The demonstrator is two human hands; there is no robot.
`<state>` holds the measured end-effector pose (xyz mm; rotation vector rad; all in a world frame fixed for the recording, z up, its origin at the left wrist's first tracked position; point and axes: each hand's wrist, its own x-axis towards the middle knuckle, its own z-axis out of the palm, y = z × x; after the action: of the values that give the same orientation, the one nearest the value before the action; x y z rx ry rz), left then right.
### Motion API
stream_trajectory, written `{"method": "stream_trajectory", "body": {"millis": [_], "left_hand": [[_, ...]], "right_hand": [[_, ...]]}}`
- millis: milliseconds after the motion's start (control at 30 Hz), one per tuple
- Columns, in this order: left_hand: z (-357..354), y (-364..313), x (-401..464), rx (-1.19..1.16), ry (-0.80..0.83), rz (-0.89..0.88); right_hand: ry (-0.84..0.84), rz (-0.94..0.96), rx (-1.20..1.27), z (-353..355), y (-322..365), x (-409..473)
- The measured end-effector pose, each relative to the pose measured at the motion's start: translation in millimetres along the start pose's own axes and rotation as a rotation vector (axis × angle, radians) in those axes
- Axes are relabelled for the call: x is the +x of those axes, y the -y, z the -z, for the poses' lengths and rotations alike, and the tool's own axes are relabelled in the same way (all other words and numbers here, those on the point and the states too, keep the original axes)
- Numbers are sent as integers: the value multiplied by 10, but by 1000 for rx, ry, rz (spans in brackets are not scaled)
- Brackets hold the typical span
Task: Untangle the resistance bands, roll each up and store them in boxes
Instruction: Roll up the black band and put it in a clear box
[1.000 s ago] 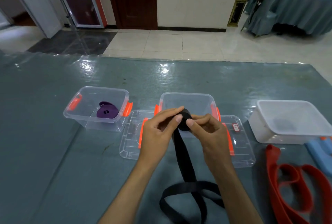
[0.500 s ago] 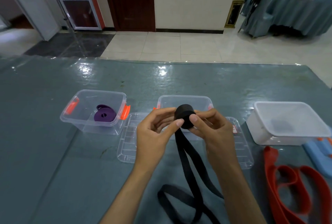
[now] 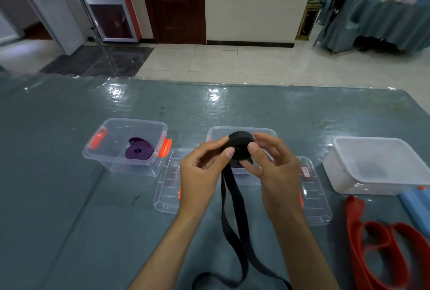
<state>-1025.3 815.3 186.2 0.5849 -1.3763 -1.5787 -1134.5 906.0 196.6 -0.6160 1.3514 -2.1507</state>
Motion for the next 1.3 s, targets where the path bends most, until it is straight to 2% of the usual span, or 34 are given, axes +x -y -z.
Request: {"method": "stream_trajectory", "body": {"millis": [167,333,467,533,667,733,833,933,1133,1300], "left_hand": [[116,-27,65,52,41,50],[63,24,19,71,-1,25],[70,-7,31,81,71,36],[101,-39,44,73,111,36],[68,-104,-11,-16,115,24],[49,-135,-14,-17,111,11],[60,-233,37,-25,145,6],[82,-312,65,-45,143,1],[13,-288,41,-54,137,-20],[98,-286,73,42,180,-72]], "right_hand": [[4,-88,1,3,-105,-26],[-41,-35,-92,66,-96,-16],[-15,-41,-38,79,-74,-23],[21,-44,-95,103,-54,-37],[64,90,-184,112,75,-23],[75,135,-146,76,108,-39],[65,34,-43,53,107,-71],[138,7,-103,119,139,-54],[131,134,-153,110,255,-12],[91,35,-48,60,107,-57]]}}
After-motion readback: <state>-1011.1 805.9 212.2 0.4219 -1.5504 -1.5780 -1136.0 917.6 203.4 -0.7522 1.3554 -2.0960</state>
